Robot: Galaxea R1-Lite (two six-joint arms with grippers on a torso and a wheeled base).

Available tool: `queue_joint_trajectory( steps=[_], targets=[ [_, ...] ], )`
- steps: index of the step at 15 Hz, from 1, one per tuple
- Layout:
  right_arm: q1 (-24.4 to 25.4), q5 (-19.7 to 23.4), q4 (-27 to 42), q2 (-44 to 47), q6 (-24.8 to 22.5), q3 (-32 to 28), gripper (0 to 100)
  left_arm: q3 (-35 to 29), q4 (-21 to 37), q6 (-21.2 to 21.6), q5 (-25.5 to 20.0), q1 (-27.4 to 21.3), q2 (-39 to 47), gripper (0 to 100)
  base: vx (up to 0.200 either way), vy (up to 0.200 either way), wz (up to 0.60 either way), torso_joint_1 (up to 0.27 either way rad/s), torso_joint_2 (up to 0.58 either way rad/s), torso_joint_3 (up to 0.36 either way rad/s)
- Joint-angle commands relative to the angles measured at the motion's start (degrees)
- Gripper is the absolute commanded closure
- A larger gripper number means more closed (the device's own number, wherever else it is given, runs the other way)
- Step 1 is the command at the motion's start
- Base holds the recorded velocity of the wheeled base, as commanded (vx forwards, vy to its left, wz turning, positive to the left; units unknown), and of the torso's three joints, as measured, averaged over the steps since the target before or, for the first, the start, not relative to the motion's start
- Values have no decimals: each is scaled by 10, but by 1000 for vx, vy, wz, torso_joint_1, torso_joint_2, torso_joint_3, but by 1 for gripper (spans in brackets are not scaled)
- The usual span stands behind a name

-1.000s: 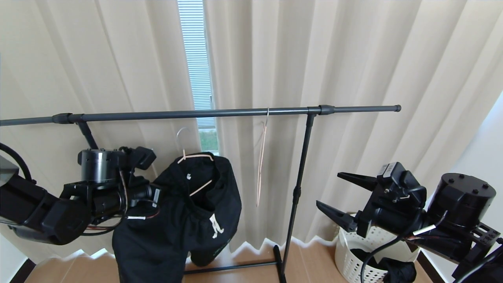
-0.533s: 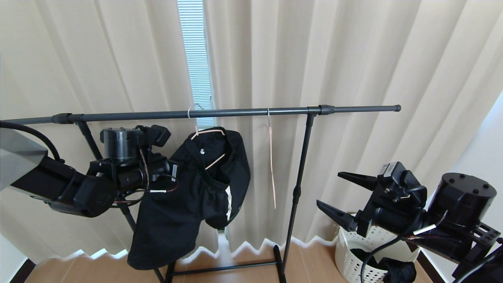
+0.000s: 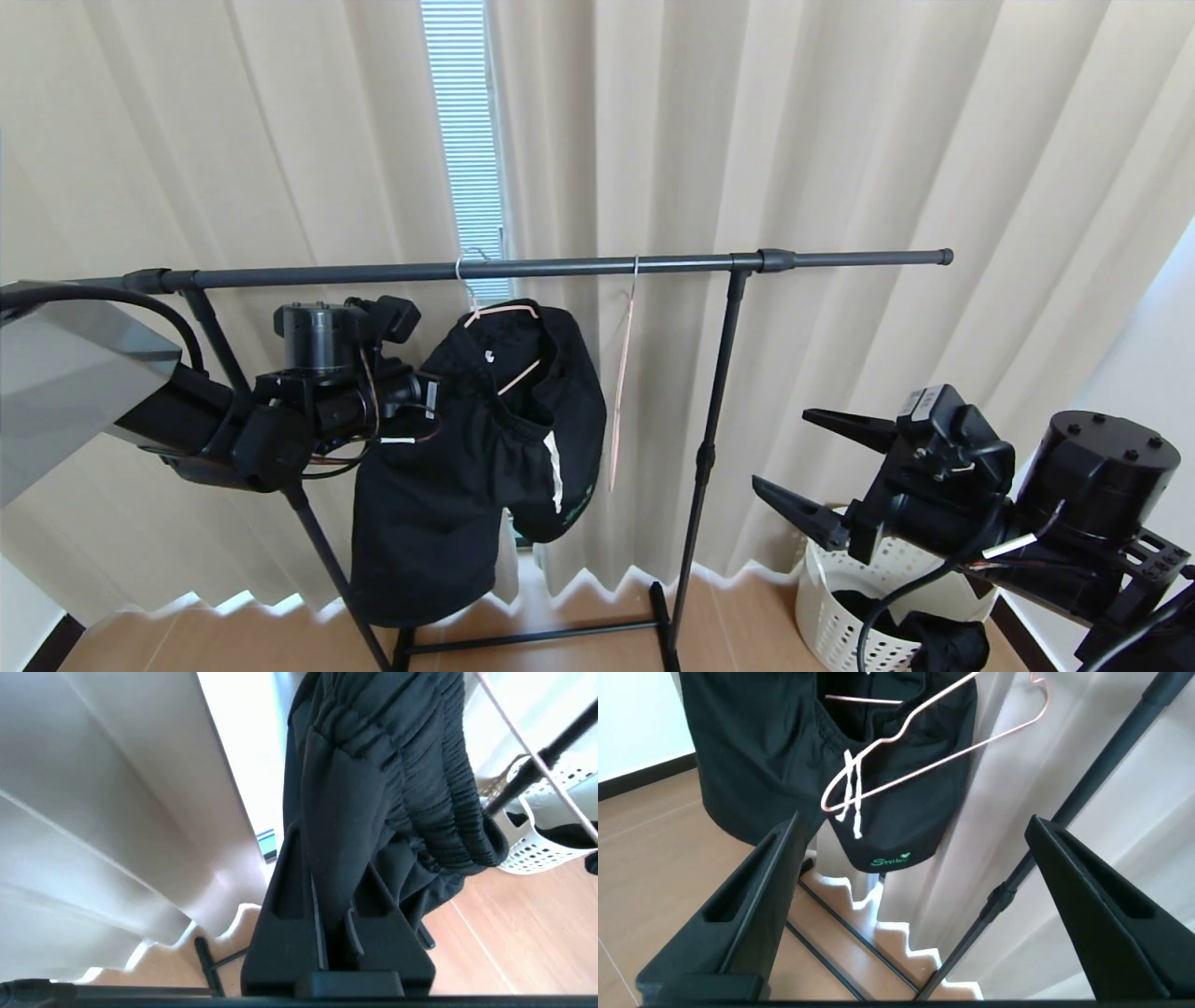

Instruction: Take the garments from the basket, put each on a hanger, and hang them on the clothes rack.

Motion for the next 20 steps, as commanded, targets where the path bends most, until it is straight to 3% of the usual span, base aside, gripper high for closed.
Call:
queue_joint_trajectory(
  steps=[1,5,6,10,15,17,20],
  targets=[
    [0,0,0,0,-1,0,0,-2,0,-1,0,0,10,100,0,0,0,0,0,0],
    [0,0,0,1,0,0,0,11,0,-1,-1,0,10,100,0,0,0,0,0,0],
    [0,1,0,1,-1,0,0,18,0,-1,-1,0,8,0,0,0,0,0,0,0],
    [0,1,-1,-1,0,0,0,53,-3,4,-1,2,-19,0,0,0,0,0,0,0],
    [-1,1,-3,-33,-4,12,0,143,-4,0,-2,9,-126,0,0,0,0,0,0,0],
    [54,-9,-2,-110,-19,55,0,249,-10,0,-5,2,-229,0,0,0,0,0,0,0],
    [84,-61,5,-215,-26,111,0,371,-51,2,-6,-14,-351,0,0,0,0,0,0,0]
  ],
)
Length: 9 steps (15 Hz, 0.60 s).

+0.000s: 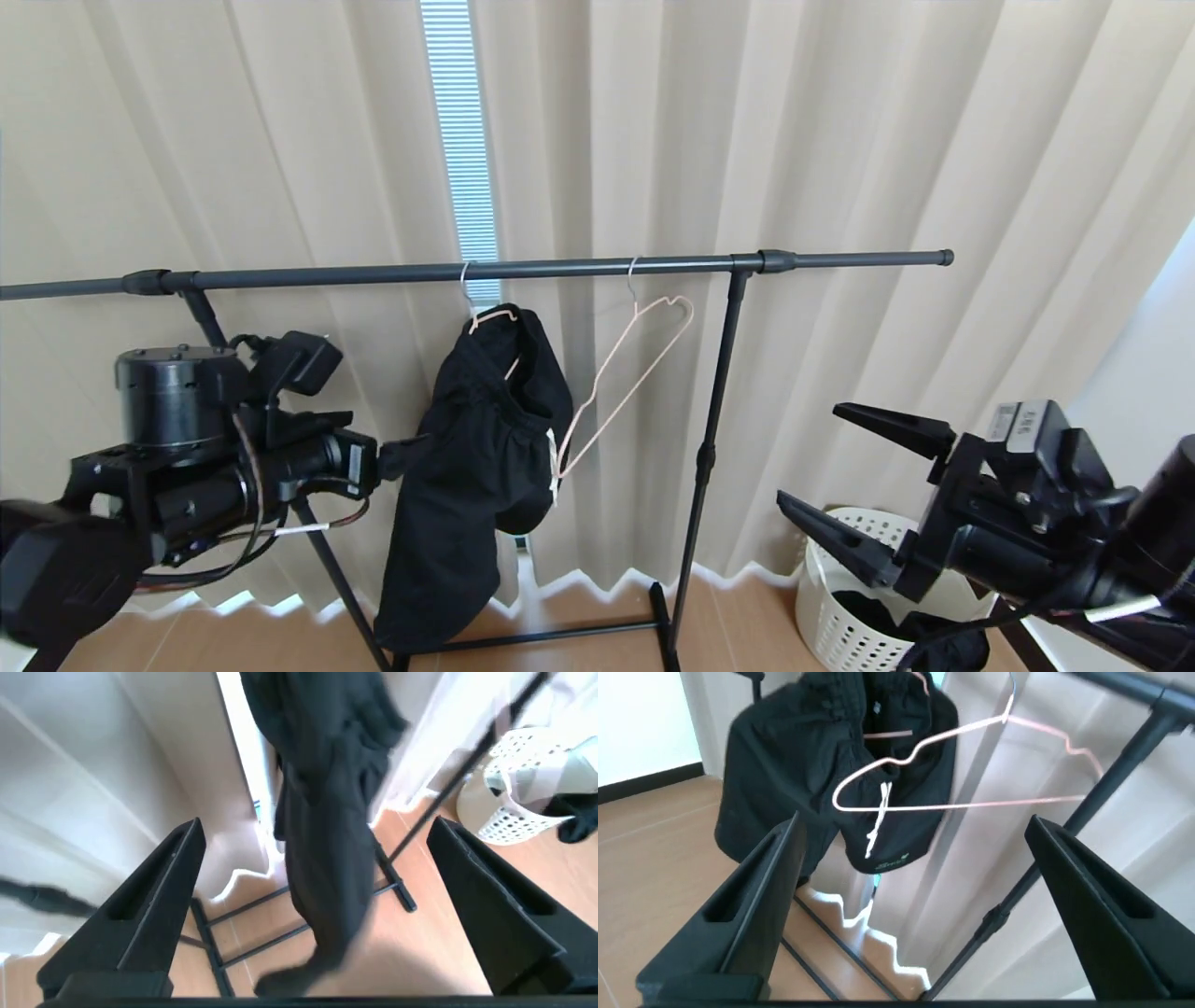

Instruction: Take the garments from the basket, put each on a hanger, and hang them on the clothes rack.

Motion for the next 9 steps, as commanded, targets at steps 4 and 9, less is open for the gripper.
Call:
queue_joint_trajectory(
  steps=[4,9],
  targets=[
    [30,-92,144,-266,5,89,0,227,-21,-1,-1,-18,-282,0,0,0,0,0,0,0],
    [26,-102,512,-568,6,89,0,304,39,-37,-3,-16,-443,0,0,0,0,0,0,0]
  ],
)
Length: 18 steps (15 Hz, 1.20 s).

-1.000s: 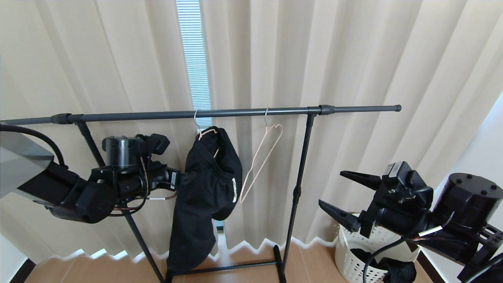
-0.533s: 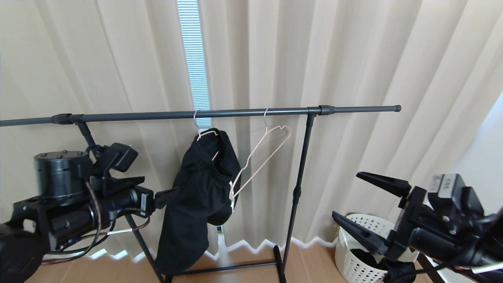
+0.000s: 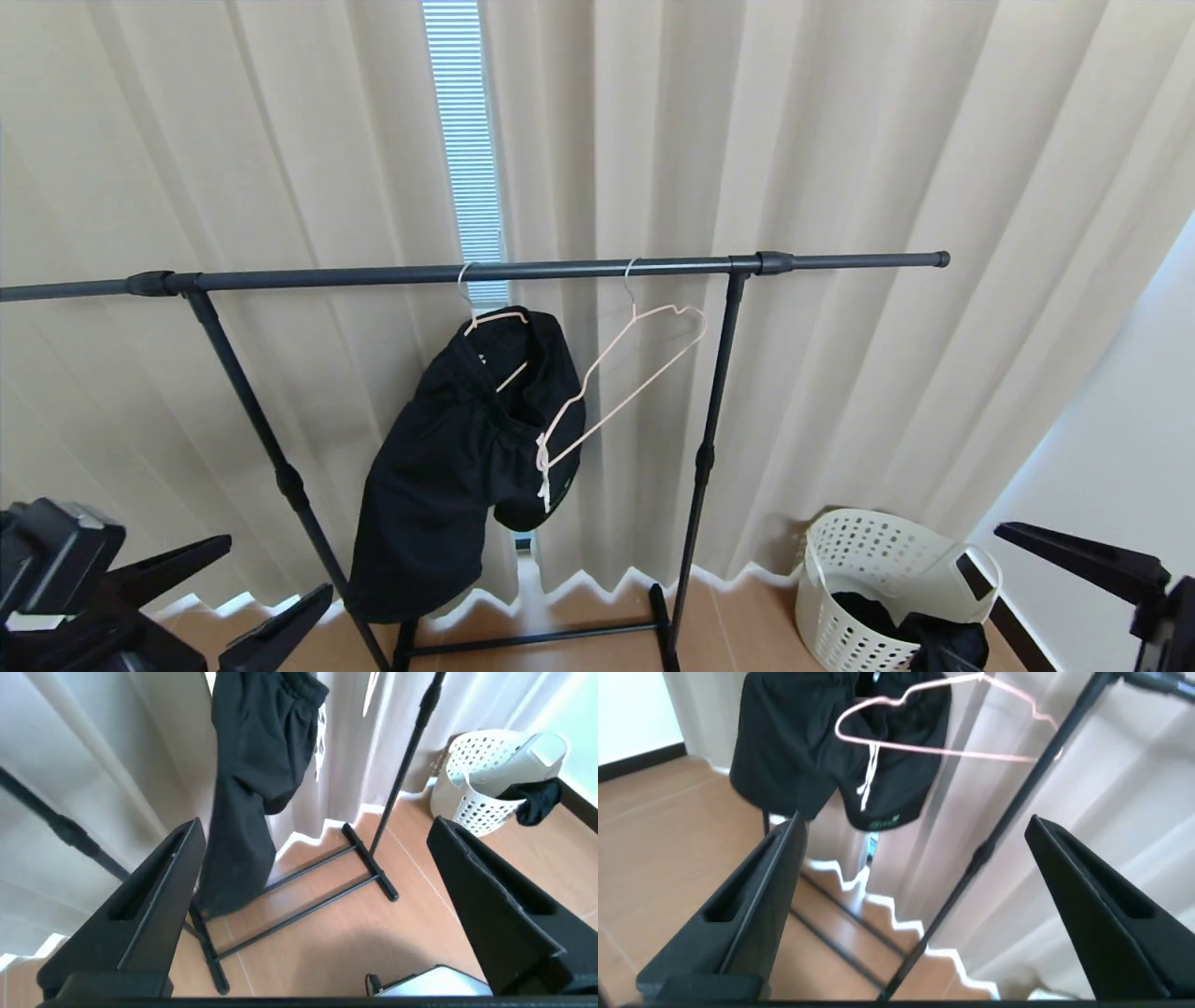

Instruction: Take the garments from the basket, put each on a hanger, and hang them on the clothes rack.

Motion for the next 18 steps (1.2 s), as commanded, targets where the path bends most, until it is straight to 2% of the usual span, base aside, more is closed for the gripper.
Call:
queue_joint_trajectory(
  steps=[1,3,4,7,9,13,15,16,18],
  targets=[
    [-7,-10,217,-249,5,1,0,18,68,-50,-3,-2,-127,0,0,0,0,0,0,0],
    [-22,-10,326,-342,27,1,0,18,148,-59,-17,-7,-182,0,0,0,0,0,0,0],
    [-26,-11,356,-369,39,1,0,18,179,-60,-24,-11,-214,0,0,0,0,0,0,0],
    [-36,-12,397,-422,72,1,0,18,264,-58,-39,-26,-307,0,0,0,0,0,0,0],
    [-39,-21,401,-425,76,1,0,18,329,-60,-41,-48,-389,0,0,0,0,0,0,0],
    [-58,-32,406,-423,72,1,0,18,333,-62,-40,-46,-454,0,0,0,0,0,0,0],
    [-77,-58,413,-421,71,1,0,18,334,-54,-41,43,-452,0,0,0,0,0,0,0],
    [-79,-73,413,-423,71,1,0,18,334,-46,-44,72,-455,0,0,0,0,0,0,0],
    [-103,-77,413,-428,72,1,0,18,334,-41,-50,88,-472,0,0,0,0,0,0,0]
  ],
)
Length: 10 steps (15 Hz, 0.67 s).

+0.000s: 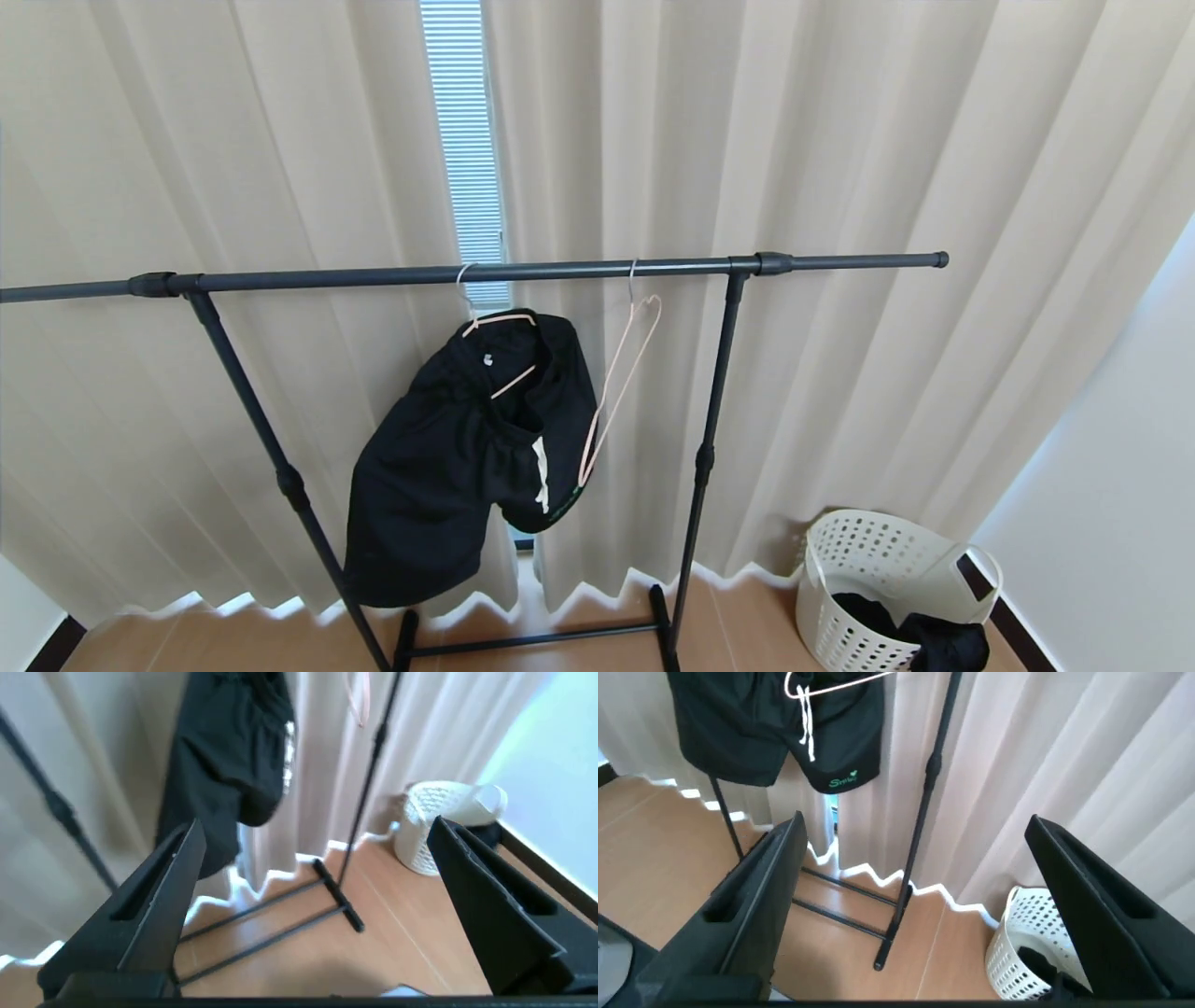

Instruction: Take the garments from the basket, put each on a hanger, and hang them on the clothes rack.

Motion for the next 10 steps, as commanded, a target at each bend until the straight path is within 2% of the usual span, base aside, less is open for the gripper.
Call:
queue_joint_trajectory(
  steps=[1,4,6,7,8,10],
  targets=[
    [-57,0,-1,-14,0,0,0,0,1,2,-1,24,-42,0,0,0,0,0,0,0],
    [-119,1,-3,-75,2,0,0,0,0,-3,-3,16,-112,0,0,0,0,0,0,0],
    [-177,2,-1,-121,2,0,0,0,2,7,-1,20,-126,0,0,0,0,0,0,0],
    [-177,-1,-4,-124,7,0,0,0,9,33,3,38,-138,0,0,0,0,0,0,0],
    [-177,-11,-6,-125,16,0,0,0,45,77,30,43,-154,0,0,0,0,0,0,0],
    [-177,-17,-8,-125,17,0,0,0,60,74,47,40,-157,0,0,0,0,0,0,0]
  ],
)
